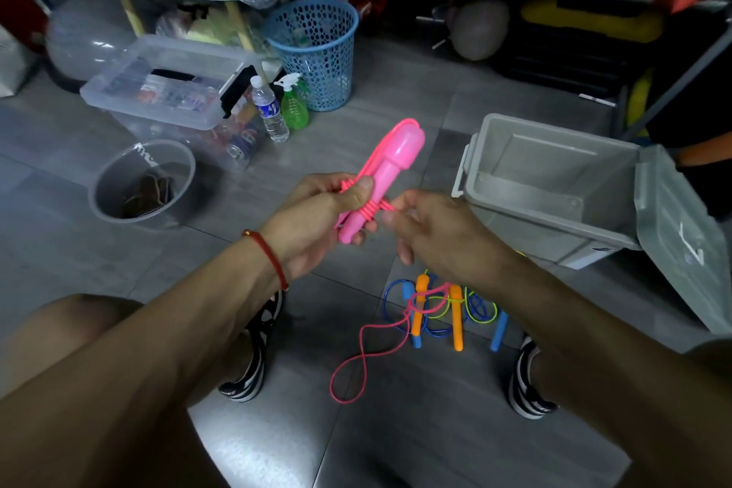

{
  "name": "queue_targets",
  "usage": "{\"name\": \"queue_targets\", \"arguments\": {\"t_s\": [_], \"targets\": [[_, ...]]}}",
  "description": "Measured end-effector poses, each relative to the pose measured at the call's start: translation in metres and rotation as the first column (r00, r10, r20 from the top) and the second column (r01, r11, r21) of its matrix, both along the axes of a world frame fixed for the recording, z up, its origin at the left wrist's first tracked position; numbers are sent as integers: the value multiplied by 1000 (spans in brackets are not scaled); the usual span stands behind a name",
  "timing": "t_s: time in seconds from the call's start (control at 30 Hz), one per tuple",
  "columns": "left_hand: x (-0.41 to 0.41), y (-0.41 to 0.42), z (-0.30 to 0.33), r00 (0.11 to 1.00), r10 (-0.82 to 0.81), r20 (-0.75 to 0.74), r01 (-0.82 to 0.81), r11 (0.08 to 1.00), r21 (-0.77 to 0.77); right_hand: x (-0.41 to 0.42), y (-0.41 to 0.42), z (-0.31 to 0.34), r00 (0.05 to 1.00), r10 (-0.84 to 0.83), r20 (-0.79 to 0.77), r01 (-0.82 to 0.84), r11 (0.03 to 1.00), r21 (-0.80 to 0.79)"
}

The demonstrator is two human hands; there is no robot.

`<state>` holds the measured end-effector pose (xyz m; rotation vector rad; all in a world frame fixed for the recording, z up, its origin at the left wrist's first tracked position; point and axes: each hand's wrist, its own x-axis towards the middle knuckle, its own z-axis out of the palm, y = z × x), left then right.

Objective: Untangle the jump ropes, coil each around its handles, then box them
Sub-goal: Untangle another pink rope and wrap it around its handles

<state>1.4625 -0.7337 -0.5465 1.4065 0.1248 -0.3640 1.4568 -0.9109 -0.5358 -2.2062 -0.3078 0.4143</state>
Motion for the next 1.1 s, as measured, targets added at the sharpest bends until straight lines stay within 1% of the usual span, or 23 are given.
{"name": "queue_targets", "arguments": {"t_s": [0.07, 0.17, 0.27, 0.33, 0.43, 0.5, 0.53, 0.63, 0.67, 0.73, 0.77, 0.83, 0.87, 0.9, 0.93, 0.97, 1.0, 1.03, 1.1], "targets": [[2, 1, -4, 998, 34, 45, -39, 993, 111, 1, -2, -1, 1000, -6, -10, 5, 997, -79], [5, 2, -10, 991, 55, 121, -83, 967, 242, -2, -5, 3, 998, -37, -56, 34, 997, -66], [6, -2, -13, 986, 35, 166, -91, 935, 343, -6, -7, 6, 996, -62, -56, 57, 994, -95], [8, -4, -15, 977, 12, 212, -104, 898, 428, -9, -6, 8, 990, -97, -102, 94, 995, -42], [14, -1, -20, 959, -32, 280, -131, 829, 543, -11, -10, 10, 960, -133, -247, 155, 985, 71], [16, 4, -20, 942, -104, 318, -126, 771, 625, -11, -15, 14, 949, -145, -281, 171, 983, 71], [15, 5, -19, 930, -161, 330, -117, 723, 681, -10, -18, 15, 948, -152, -279, 176, 982, 64], [9, 1, -17, 858, -343, 383, -160, 529, 833, -11, -20, 18, 943, -164, -290, 187, 981, 52], [7, 0, -17, 837, -383, 392, -170, 498, 850, -11, -19, 18, 947, -152, -282, 165, 986, 24], [6, -2, -19, 817, -436, 377, -140, 484, 864, -10, -16, 18, 962, -96, -255, 86, 995, -49], [5, -3, -20, 807, -473, 353, -112, 464, 879, -11, -15, 19, 962, -68, -263, 61, 998, -35], [3, -7, -22, 775, -549, 313, -99, 384, 918, -11, -14, 24, 941, -21, -339, 57, 994, 98], [2, -9, -22, 761, -575, 301, -98, 358, 929, -10, -15, 26, 943, 5, -333, 43, 990, 136], [0, -10, -22, 747, -595, 297, -83, 359, 929, -7, -19, 24, 965, 25, -261, -4, 997, 82], [-2, -11, -22, 733, -616, 289, -47, 378, 925, -4, -22, 22, 989, 39, -143, -51, 996, -79], [-5, -13, -22, 714, -643, 278, -5, 392, 920, 0, -25, 22, 997, 77, -11, -77, 958, -277], [-9, -14, -21, 693, -671, 262, 25, 386, 922, 2, -28, 23, 985, 127, 113, -67, 900, -430], [-12, -15, -20, 674, -695, 249, 38, 370, 928, 4, -30, 25, 964, 179, 196, -54, 855, -516], [-16, -15, -17, 648, -724, 237, 48, 350, 936, 7, -36, 31, 924, 270, 270, -83, 833, -548]]}}
